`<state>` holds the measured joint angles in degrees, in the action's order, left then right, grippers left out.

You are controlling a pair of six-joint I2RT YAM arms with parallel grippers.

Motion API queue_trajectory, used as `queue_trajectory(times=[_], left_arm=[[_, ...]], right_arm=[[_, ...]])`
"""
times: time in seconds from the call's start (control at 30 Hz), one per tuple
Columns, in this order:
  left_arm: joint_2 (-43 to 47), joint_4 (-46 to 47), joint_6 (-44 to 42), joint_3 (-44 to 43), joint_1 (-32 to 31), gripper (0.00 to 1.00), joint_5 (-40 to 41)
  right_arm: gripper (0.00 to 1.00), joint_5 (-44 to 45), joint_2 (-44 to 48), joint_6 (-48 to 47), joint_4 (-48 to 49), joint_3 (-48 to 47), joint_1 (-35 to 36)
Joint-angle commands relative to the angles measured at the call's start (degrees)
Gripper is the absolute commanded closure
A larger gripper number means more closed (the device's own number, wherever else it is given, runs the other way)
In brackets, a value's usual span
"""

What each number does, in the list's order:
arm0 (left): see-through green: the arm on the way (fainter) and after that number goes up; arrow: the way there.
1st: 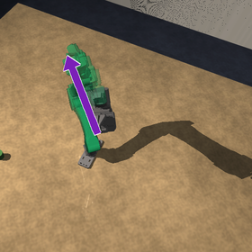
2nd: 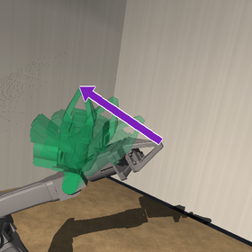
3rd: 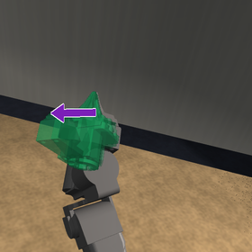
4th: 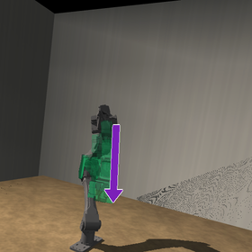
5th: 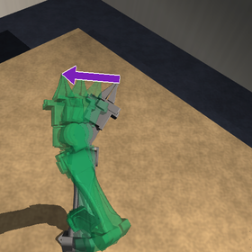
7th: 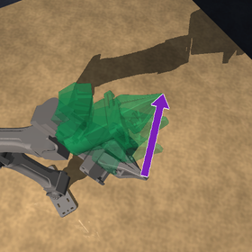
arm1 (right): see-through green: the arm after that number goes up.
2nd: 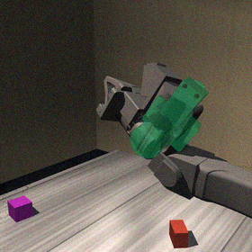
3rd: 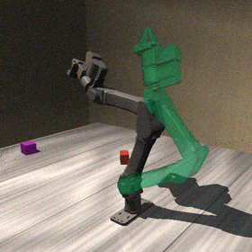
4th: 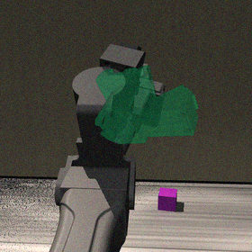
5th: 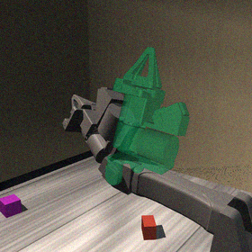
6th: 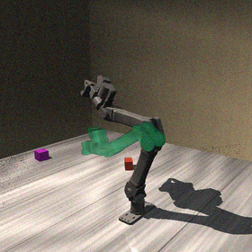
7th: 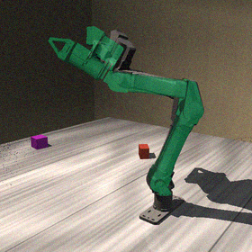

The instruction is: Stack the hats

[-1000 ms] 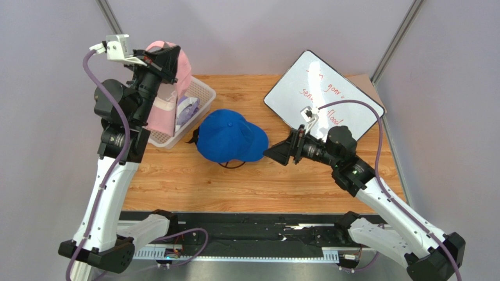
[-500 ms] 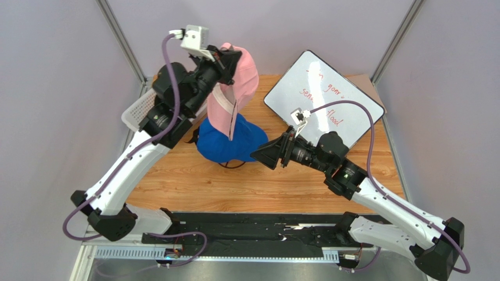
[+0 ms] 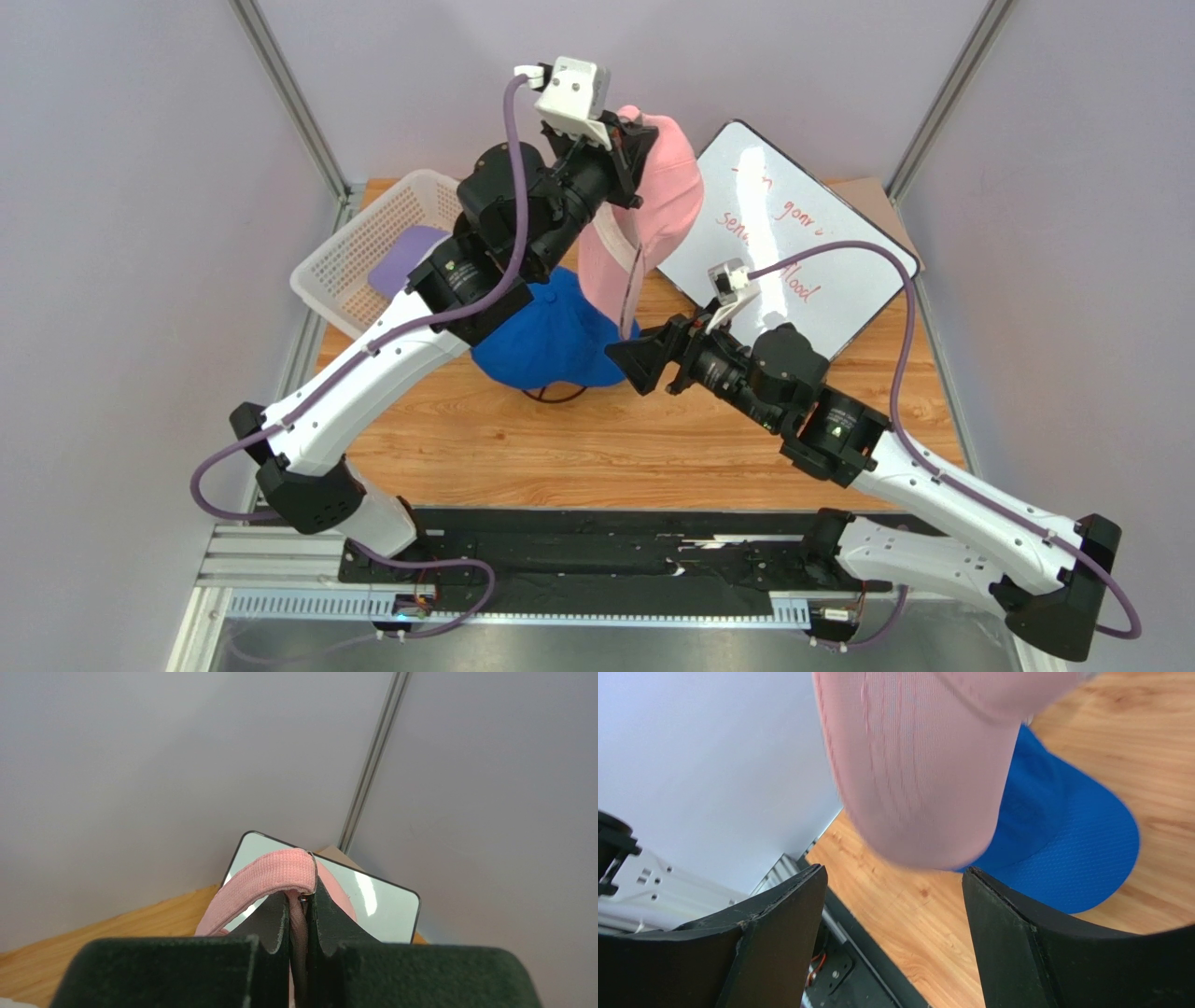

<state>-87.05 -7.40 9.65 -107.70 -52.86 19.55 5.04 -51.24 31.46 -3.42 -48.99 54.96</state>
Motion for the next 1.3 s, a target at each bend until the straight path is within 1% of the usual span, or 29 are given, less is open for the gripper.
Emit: queue_trajectory(times=[0.0,0.2,0.27,0.3,0.37,0.43,0.7,0.87,0.97,1.0,1.1,1.2,1.27], left_arm=[[-1.2,2.6,-2.4,-4.4,-1.7,1.0,0.5],[-2.8,1.2,-1.8,-6.9,-2.4,1.0,0.6],[-3.1,2.3,-3.4,-6.7,-3.9,1.0,2.6],[-3.9,3.0,-5.5,-7.0,-4.5,1.0,3.4],[-4.9,3.1,-7.0,-8.6,-5.9,1.0,4.9],[-6.0,2.4,-7.4,-9.5,-6.4,1.0,5.1],[-8.7,1.2,-8.2,-11.5,-6.7,1.0,5.5],[-10.3,0.3,-9.1,-13.3,-7.1,1.0,6.2],[-10.3,-0.1,-9.0,-13.5,-7.3,1.0,6.2],[-10.1,0.3,-9.0,-13.2,-7.4,1.0,6.1],[-9.6,0.9,-8.5,-12.4,-7.7,1.0,5.7],[-9.6,0.3,-8.0,-12.5,-7.8,1.0,5.1],[-9.1,-0.2,-7.5,-11.9,-7.8,1.0,4.9]], right_arm=[[0.23,7.5,0.4,-2.6,0.0,-3.3,0.3],[0.23,10.3,1.9,-1.9,1.7,-0.4,0.5],[0.23,11.6,1.2,-2.8,1.9,-1.0,0.5],[0.23,11.7,0.7,-3.2,1.9,-1.5,0.6],[0.23,12.1,-0.7,-3.6,1.9,-2.3,0.8],[0.23,13.3,-1.3,-3.8,2.1,-3.0,0.9],[0.24,12.5,-0.8,-4.4,2.9,-3.7,1.2],[0.24,13.6,-0.4,-4.3,1.8,-4.1,1.6],[0.24,17.3,-0.6,-5.0,-0.2,-4.8,2.4],[0.24,20.5,-0.9,-5.3,-0.8,-5.1,2.4],[0.25,26.0,-2.5,-7.2,-1.2,-5.6,2.4],[0.3,30.4,-4.1,-8.3,-0.9,-5.9,2.4],[0.36,32.1,-4.9,-9.7,0.1,-5.9,2.4]])
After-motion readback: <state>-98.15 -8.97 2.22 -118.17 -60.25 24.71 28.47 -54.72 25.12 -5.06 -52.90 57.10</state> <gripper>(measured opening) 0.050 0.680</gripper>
